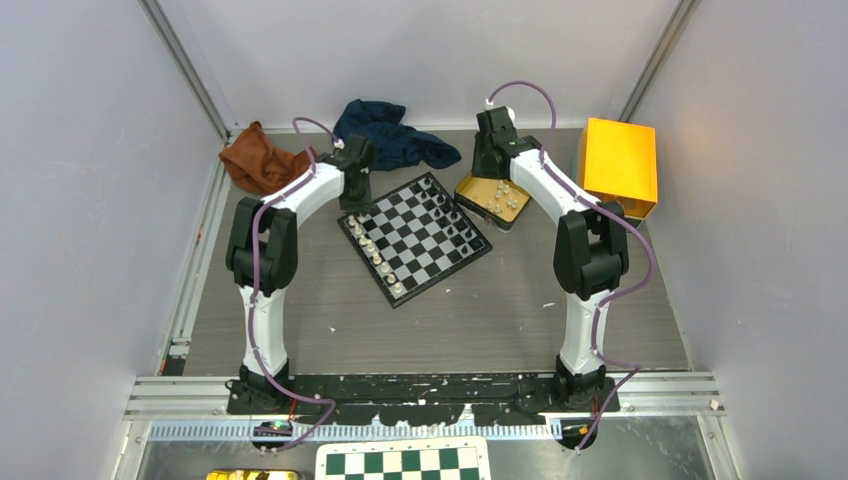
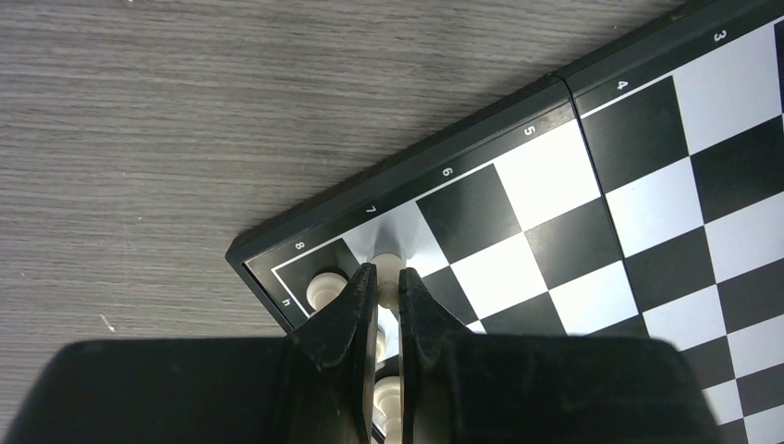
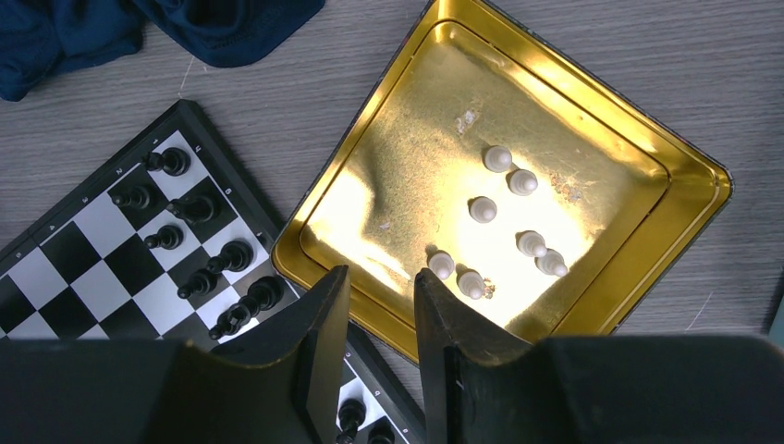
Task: Set up the chess pieces on the board
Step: Move the chess piece to the chessboard.
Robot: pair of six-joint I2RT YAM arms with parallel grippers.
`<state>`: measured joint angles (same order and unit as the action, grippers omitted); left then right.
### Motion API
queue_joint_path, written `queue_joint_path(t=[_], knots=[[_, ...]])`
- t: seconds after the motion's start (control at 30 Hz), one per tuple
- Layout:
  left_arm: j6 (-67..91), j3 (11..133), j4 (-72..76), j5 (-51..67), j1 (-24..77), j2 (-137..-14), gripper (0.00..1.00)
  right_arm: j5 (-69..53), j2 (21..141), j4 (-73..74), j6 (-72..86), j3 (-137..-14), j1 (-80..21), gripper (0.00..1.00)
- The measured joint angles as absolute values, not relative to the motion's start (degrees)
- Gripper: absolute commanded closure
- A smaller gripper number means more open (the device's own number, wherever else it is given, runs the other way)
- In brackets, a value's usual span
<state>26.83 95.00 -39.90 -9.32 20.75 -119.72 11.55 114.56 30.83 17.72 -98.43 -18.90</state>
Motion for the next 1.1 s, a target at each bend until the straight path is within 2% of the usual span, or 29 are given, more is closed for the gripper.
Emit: queue_joint_path(t=[0.73, 1.1], knots=[[26.8, 95.5, -39.4, -8.5, 20.3, -120.2, 0.99, 11.5, 114.6, 30.8, 17.7, -98.4, -18.9, 0.62], [26.7, 95.6, -39.4, -8.1, 20.1, -120.7, 0.73, 11.5, 114.6, 30.8, 17.7, -98.4, -18.9, 0.62]])
